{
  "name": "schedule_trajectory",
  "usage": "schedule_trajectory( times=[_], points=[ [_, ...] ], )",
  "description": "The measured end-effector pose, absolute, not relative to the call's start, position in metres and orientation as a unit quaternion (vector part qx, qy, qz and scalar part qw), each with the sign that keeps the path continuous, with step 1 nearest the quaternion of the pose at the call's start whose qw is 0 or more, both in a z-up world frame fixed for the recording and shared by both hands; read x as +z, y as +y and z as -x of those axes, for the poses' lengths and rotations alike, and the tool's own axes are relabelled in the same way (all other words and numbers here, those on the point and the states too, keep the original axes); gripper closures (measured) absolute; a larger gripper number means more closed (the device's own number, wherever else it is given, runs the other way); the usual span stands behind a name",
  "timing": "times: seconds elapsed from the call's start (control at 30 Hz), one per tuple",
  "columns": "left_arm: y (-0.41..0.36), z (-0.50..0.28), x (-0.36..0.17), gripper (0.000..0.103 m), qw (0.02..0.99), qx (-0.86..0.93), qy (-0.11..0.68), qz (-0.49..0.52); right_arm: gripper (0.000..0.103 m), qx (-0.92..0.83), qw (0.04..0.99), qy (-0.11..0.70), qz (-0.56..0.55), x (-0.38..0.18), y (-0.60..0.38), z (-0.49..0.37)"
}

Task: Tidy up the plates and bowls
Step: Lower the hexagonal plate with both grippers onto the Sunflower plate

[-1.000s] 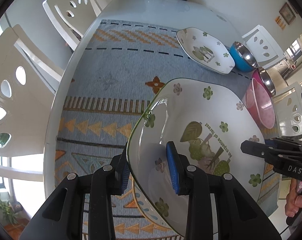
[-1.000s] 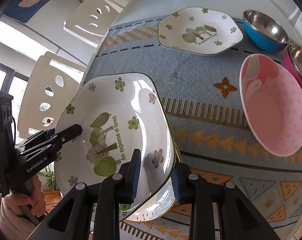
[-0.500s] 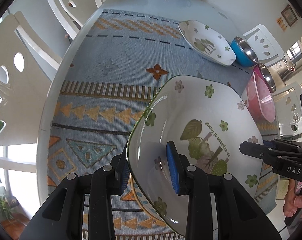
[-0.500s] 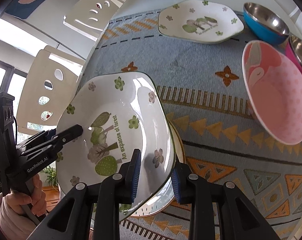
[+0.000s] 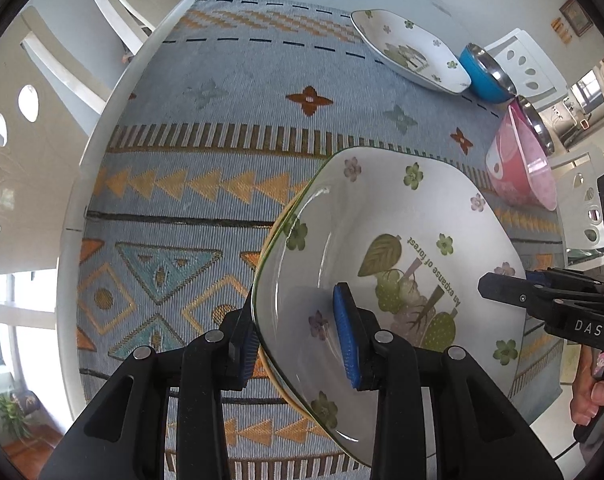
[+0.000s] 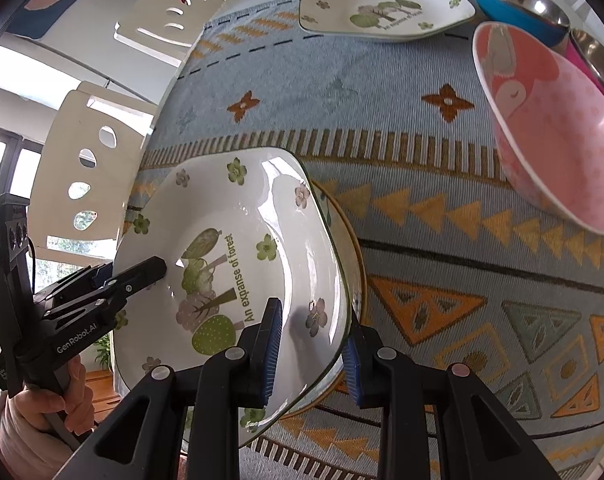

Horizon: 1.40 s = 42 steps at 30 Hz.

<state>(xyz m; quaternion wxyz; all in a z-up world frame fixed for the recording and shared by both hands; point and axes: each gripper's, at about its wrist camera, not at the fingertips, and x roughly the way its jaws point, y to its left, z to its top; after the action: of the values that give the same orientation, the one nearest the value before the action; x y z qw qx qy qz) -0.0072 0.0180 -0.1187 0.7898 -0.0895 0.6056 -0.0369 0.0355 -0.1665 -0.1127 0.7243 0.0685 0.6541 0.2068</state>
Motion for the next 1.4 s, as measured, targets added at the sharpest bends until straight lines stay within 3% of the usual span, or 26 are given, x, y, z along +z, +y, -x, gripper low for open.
schedule_trajectory(
  times=[1.4],
  points=[
    [0.019, 0.000, -0.121, 0.071, 0.784, -0.027, 0.611, 0.106, 0.074, 0.193, 0.700, 0.674, -0.134, -0.128, -0.178, -0.034]
  ],
)
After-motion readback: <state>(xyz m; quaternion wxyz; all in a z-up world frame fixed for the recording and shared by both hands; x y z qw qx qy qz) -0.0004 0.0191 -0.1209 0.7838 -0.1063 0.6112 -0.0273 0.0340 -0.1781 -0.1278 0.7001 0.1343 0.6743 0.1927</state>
